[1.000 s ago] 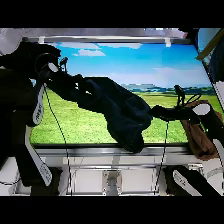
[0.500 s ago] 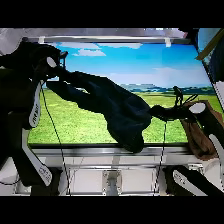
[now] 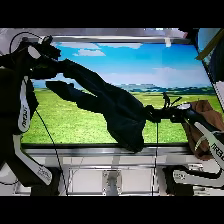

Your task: Fold the clothes and pants, and hang the long-sleeved shirts on hangers.

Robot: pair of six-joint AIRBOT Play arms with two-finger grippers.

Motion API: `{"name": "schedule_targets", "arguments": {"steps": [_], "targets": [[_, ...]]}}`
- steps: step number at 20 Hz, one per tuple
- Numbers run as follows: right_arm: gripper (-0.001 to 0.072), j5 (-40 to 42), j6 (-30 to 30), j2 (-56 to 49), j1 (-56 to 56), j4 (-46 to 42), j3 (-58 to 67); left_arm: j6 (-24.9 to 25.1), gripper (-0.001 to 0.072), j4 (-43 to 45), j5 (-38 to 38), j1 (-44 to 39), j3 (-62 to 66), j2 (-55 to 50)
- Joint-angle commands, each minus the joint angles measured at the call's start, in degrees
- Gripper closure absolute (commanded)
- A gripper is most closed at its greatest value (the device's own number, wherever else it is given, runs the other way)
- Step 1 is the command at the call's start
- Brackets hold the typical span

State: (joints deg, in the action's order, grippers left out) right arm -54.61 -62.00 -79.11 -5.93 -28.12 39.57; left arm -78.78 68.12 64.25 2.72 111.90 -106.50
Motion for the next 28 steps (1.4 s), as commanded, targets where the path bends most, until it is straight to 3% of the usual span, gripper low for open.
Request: {"name": "schedule_targets", "arguments": {"steps": [1,3,6,14,17,23,24,25,26,28], "targets": [[0.0169,-8.41,4.63,0.87,-3.1,1.2,1.53,-0.33,0.0685,5.95,-1.09,1.53,0.07,2.25],[0.0169,-10.58,3.96,2.69,-5.35,1.09,2.82,-3.32,0.0685,10.6,-1.9,3.96,0.07,4.68],[0.0169,-12.33,3.96,2.69,-2.8,0.57,3.43,-3.76,0.0685,10.78,-2.01,8.11,0.07,7.93],[0.0169,-23.26,-4.57,2.71,0.07,-15.96,3.41,-8.17,0.0685,10.75,-2.34,19.61,0.07,13.64],[0.0169,-22.97,-5.51,2.69,0.37,-16.46,2.89,-8.46,0.0685,10.78,-0.83,21.38,0.04,13.68],[0.0173,-13.57,-7.06,1.2,10.84,-14.82,2.91,-8.44,0.0685,10.73,-0.37,21.2,0.04,13.7],[0.0296,-12.92,-7.43,0.22,13.18,-14.6,2.91,-8.46,0.0685,10.73,-0.24,21.2,0.04,13.73],[0.0582,-12.31,-7.45,-0.52,14.99,-14.64,2.91,-8.44,0.0684,10.75,0.07,21.2,0.04,13.81],[0.0671,-12.2,-7.39,-0.5,16.15,-14.78,2.93,-8.26,0.0685,10.78,0.28,21.2,0.07,14.08],[0.067,-12.96,-7.58,1.53,15.45,-16.02,3.8,-8.17,0.0685,11.28,0.0,21.81,0.07,15.63]]}}
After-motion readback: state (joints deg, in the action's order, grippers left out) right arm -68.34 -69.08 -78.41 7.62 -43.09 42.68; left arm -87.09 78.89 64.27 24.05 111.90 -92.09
